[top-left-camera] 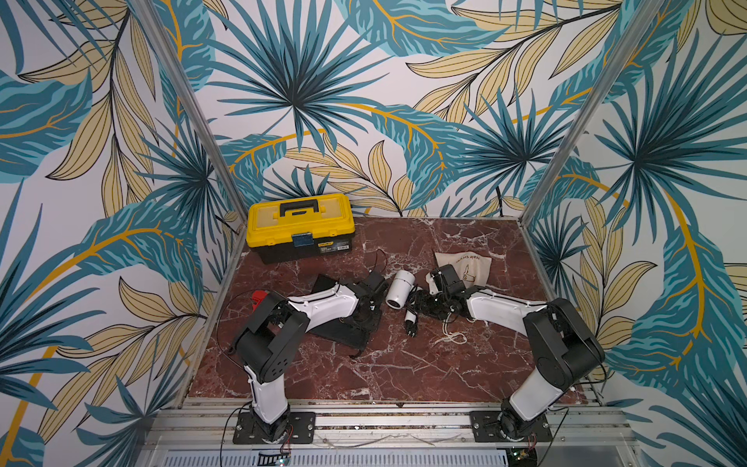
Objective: Pack away hair dryers
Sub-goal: Open the drawstring bag at the center of the board.
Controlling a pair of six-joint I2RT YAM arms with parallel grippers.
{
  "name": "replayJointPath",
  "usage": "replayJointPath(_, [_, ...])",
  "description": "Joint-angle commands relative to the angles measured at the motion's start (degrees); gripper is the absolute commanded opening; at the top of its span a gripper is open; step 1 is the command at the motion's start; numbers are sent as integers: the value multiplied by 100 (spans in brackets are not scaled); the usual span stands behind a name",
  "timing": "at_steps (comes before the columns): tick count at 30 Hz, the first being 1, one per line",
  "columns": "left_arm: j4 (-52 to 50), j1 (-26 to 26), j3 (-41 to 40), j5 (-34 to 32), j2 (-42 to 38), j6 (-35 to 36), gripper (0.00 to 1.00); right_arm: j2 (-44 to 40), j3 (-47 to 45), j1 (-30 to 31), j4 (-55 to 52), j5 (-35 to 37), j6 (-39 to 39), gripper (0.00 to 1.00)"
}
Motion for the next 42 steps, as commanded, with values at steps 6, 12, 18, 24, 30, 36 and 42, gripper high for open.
replayJointPath(6, [-74,2,14,20,-42,31,22,140,-42,21,-207,140,-31,60])
replayJointPath(12, [-75,7,22,65,-121,51,13,46,-138,16,-189,162,-90,60])
replayJointPath(18, [-83,8,14,87,-259,58,7,27,-164,23,-177,124,-134,60])
replayJointPath(24, [-82,26,31,149,-451,128,6,-9,-167,12,-89,-12,-193,60])
replayJointPath(30, [-83,59,64,259,-526,179,6,101,-136,7,-42,-154,-176,61])
replayJointPath(36, [-83,104,99,308,-513,225,9,191,-137,15,39,-289,-119,62])
replayJointPath(42, [-77,180,144,371,-274,295,13,193,-149,8,-75,-173,-167,62])
